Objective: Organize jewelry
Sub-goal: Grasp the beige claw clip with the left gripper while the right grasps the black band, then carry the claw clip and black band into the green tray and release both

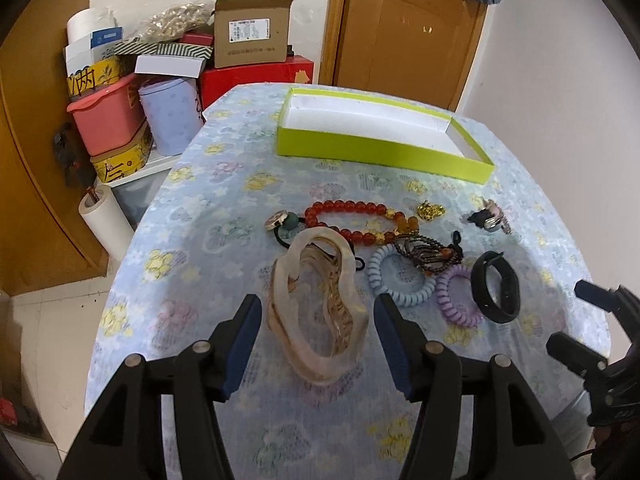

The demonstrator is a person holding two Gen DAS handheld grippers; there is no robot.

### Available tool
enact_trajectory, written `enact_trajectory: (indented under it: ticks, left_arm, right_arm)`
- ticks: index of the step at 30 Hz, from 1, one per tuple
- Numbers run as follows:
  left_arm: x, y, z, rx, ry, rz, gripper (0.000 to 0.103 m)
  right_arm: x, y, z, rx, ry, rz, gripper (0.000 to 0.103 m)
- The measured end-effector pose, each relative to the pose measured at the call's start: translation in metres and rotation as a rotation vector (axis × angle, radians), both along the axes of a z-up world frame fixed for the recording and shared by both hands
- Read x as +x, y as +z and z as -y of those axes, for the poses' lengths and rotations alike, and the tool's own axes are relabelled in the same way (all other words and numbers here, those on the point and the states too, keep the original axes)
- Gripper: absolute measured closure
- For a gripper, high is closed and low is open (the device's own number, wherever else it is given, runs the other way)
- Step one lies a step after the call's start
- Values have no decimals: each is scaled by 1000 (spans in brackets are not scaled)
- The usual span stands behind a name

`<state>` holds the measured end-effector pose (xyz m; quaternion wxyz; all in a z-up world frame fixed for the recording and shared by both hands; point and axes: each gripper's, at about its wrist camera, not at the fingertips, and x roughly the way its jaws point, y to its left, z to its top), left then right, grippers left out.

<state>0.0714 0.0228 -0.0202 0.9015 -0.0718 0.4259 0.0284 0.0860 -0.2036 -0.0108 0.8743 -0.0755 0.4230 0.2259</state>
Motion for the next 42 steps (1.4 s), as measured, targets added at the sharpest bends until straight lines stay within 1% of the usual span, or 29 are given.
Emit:
enact_trajectory:
  ticks: [3, 4, 5, 7, 9, 11, 12, 13, 14, 15, 17, 19, 20, 22, 24, 28, 35, 38, 40, 42]
  left_arm:
    - [6, -6, 2, 14, -1, -21, 44]
    - [8, -7, 2, 17, -1, -25, 48]
    - [9, -8, 3, 25, 3, -27, 49]
    - [9, -8, 3, 32, 2, -14, 52]
    - [8, -6, 3, 44, 2, 2, 54]
    - [9, -6, 3, 45, 3, 5, 54]
    - [9, -6, 2, 48, 3, 6, 54]
    - [9, -6, 1, 53, 4, 7, 54]
    - [9, -6, 1, 56, 4, 8, 54]
    - [10, -6, 1, 58, 3, 10, 54]
    - [10, -6, 0, 59, 3, 11, 54]
    - [11, -6, 0, 57, 3, 12, 54]
    - [12, -7, 0, 58, 2, 13, 54]
    - [12, -7, -1, 59, 0, 14, 54]
    - [13, -7, -1, 59, -2, 15, 54]
    - [13, -7, -1, 60, -2, 15, 54]
    - [10, -5, -1, 52, 6, 18, 55]
    - [4, 1, 0, 49, 1, 34, 55]
    - [-1, 5, 2, 43, -6, 44, 55]
    - [-5, 9, 3, 38, -11, 52, 55]
  right_arm:
    - [8, 1, -2, 31, -7, -8, 3]
    - [10, 1, -2, 38, -10, -11, 6]
    - [14, 1, -4, 46, -12, -17, 9]
    - [20, -2, -7, 49, -14, -32, 24]
    - [28, -6, -11, 53, -15, -58, 32]
    - [35, -10, -13, 59, -16, -78, 35]
    - [38, -12, -15, 55, -16, -84, 39]
    - [41, -13, -17, 50, -13, -86, 44]
    - [43, -15, -17, 45, -10, -89, 48]
    - [47, -16, -18, 43, -4, -98, 54]
    - [53, -18, -19, 50, 9, -114, 59]
    - [58, -19, -21, 35, 21, -121, 67]
    - [60, -19, -22, 26, 30, -121, 69]
    - [64, -20, -24, 12, 46, -123, 80]
    - [67, -21, -26, 0, 65, -129, 88]
    - [66, -20, -30, -22, 87, -119, 89]
    - [59, -13, -22, -2, 74, -104, 92]
    - [54, -10, -17, 10, 62, -98, 93]
    - [49, -7, -13, 18, 56, -94, 96]
    - [46, -6, -11, 24, 52, -89, 96]
